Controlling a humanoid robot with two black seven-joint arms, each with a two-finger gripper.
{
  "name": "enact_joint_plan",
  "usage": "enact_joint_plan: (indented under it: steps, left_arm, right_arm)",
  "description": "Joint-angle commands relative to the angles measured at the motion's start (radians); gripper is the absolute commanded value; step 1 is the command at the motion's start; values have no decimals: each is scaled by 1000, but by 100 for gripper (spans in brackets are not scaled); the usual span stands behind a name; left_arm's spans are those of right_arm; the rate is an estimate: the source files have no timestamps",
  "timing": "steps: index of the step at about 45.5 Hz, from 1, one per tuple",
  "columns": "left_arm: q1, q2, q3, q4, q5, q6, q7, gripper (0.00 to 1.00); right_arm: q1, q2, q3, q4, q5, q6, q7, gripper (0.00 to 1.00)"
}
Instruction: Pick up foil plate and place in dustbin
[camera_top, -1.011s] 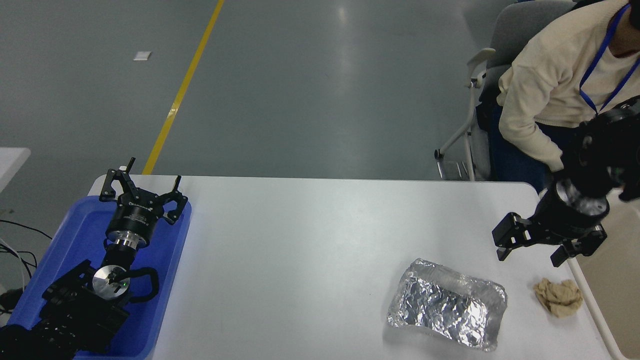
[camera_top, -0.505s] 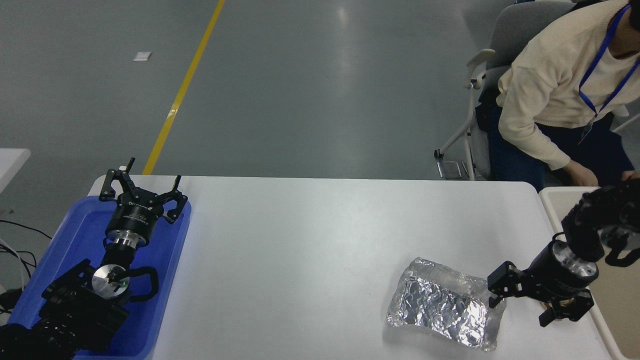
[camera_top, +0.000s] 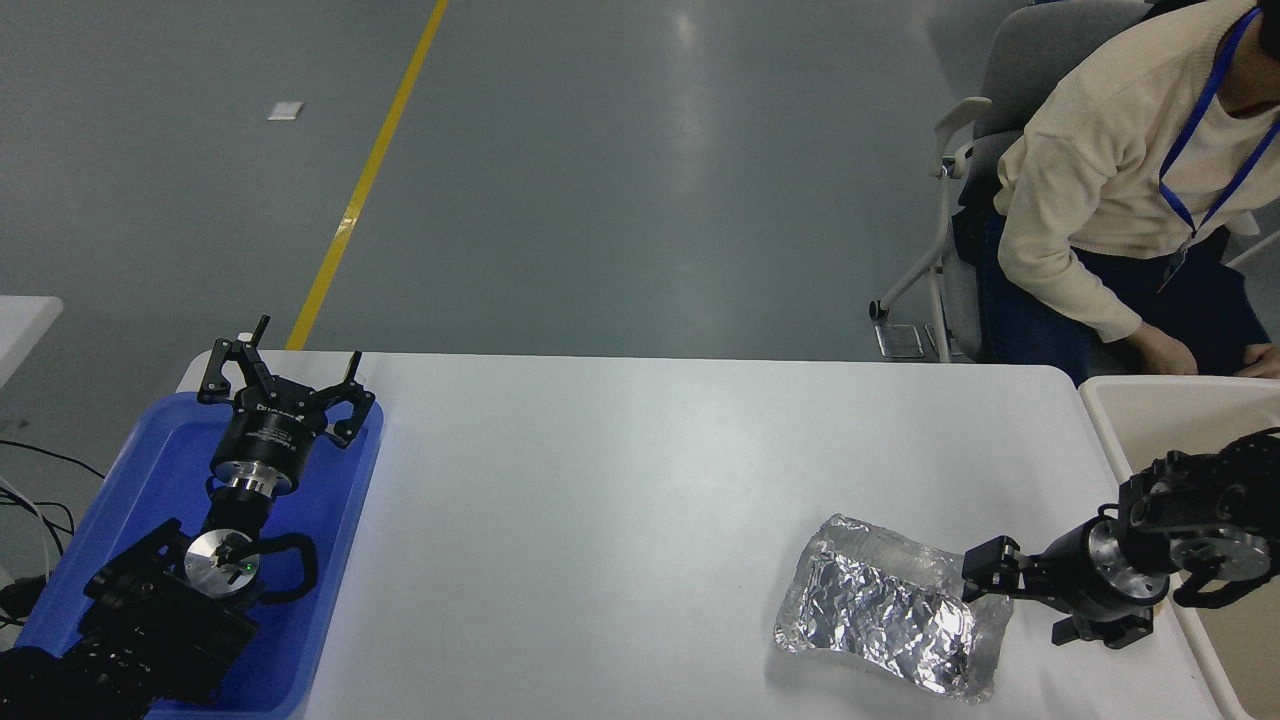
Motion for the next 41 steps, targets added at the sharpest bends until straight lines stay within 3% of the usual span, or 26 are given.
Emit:
enact_joint_plan:
  steps: [1,8,9,13,18,41]
  left_arm:
    - [0,0,0,-1,1,0,0,100]
    - [0,0,0,-1,1,0,0,100]
    - [-2,0,-1,-1,1,0,0,100]
    - [0,0,0,-1,1,0,0,100]
    - [0,0,0,-1,0,0,0,100]
    - [0,0,0,-1,1,0,0,100]
  right_arm:
    - [-26,23,24,4,-10,-20,0,97]
    - [-21,18,24,10,-15,-20,0,78]
    - [-21,20,24,12,-15,-18,0,71]
    - [-20,21,24,12,-13,-8,-3,26]
    - [-12,15,27,12,2,3,-5,1]
    - [-3,11,32,26,5,5,-5,0]
